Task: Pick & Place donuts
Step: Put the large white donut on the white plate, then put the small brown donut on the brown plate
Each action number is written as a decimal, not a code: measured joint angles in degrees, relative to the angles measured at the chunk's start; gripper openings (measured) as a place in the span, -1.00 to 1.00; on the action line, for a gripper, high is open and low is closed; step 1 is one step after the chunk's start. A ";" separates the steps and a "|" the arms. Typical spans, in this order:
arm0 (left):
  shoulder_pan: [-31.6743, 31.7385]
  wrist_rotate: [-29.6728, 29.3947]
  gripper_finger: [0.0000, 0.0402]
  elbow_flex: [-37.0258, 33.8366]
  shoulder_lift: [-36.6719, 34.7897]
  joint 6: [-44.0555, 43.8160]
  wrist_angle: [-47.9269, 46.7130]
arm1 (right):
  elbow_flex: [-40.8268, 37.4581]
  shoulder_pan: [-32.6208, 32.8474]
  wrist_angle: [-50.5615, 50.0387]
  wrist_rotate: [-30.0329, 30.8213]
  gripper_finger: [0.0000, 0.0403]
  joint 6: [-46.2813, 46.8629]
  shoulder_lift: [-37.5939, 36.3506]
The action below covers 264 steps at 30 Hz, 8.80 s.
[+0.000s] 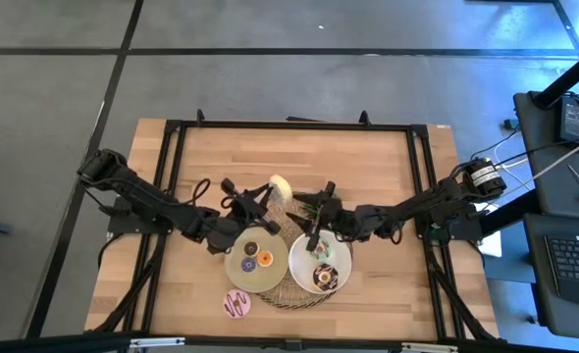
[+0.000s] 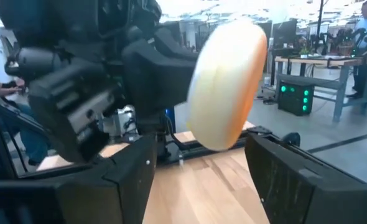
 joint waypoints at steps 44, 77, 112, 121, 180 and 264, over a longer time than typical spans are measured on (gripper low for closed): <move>0.01 3.42 -0.60 -0.02 0.00 1.86 0.46 | 0.00 -4.66 -1.42 -7.60 -0.86 -0.30 -0.02; -14.85 -11.33 -0.21 -0.02 0.00 7.43 1.01 | -0.09 5.35 -45.14 -33.51 -0.87 47.90 -2.44; -14.85 -11.21 -0.23 -0.02 -0.02 7.39 0.88 | -0.02 5.55 -37.44 -37.93 -0.43 50.93 4.70; -14.85 -11.21 -0.24 -0.02 -0.02 7.39 0.85 | -0.02 4.40 -37.46 -40.34 -0.24 50.95 4.70; -14.00 -9.25 -0.25 -0.04 -0.06 4.37 0.79 | -2.20 -0.32 -116.76 -15.76 -0.27 76.16 -18.27; -4.83 25.59 -0.42 -0.07 -0.30 -22.92 -15.25 | 13.31 -2.29 -50.32 -12.37 -0.88 11.28 -5.27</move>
